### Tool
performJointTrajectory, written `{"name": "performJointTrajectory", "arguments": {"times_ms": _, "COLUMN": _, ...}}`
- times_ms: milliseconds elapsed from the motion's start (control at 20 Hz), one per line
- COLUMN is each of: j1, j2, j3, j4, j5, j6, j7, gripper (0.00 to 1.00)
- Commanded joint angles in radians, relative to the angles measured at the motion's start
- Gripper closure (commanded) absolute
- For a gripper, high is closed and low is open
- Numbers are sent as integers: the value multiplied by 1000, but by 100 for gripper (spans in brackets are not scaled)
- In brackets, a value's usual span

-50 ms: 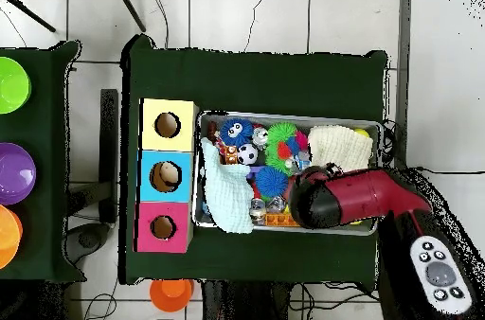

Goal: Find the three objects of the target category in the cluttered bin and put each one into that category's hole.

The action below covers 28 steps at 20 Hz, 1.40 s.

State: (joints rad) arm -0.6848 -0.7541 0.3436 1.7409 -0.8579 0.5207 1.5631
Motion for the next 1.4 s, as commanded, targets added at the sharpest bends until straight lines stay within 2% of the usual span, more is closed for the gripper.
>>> {"name": "performJointTrajectory", "arguments": {"times_ms": 50, "j1": -38, "j2": -93, "j3": 145, "j4": 146, "j5": 63, "j6": 124, "j7": -305, "gripper": 100}}
{"name": "performJointTrajectory", "arguments": {"times_ms": 300, "j1": -65, "j2": -98, "j3": 182, "j4": 159, "j5": 71, "j6": 129, "j7": -291, "gripper": 100}}
{"name": "performJointTrajectory", "arguments": {"times_ms": 650, "j1": 15, "j2": 19, "j3": 114, "j4": 71, "j5": -60, "j6": 34, "j7": -129, "gripper": 100}}
{"name": "performJointTrajectory", "arguments": {"times_ms": 1400, "j1": 26, "j2": 160, "j3": 68, "j4": -38, "j5": -181, "j6": -20, "j7": -94, "gripper": 100}}
